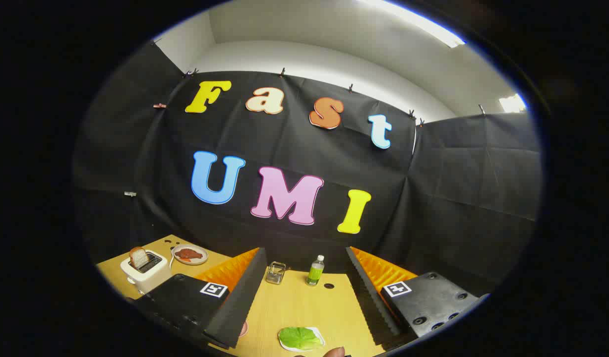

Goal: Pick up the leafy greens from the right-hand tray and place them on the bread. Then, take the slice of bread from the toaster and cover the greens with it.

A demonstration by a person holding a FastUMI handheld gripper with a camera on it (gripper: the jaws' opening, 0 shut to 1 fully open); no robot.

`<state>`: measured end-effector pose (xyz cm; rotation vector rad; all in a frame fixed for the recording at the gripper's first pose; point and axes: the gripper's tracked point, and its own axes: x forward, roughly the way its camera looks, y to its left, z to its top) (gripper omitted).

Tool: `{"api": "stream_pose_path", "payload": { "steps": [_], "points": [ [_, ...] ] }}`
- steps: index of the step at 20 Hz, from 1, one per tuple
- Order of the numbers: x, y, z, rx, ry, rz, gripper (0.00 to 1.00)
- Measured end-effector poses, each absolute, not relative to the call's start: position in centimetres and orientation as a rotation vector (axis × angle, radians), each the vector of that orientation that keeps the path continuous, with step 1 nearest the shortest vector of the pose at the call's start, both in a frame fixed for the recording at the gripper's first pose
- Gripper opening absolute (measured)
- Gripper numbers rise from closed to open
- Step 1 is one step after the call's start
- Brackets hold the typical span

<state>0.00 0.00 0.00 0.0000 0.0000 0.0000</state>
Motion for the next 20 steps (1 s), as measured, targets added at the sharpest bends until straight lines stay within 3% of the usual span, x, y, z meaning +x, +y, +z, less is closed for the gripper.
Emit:
{"api": "stream_pose_path", "payload": {
  "steps": [20],
  "points": [
    [-0.5, 0.4, -0.9, 0.002, 0.036, 0.033, 0.98]
  ]
}}
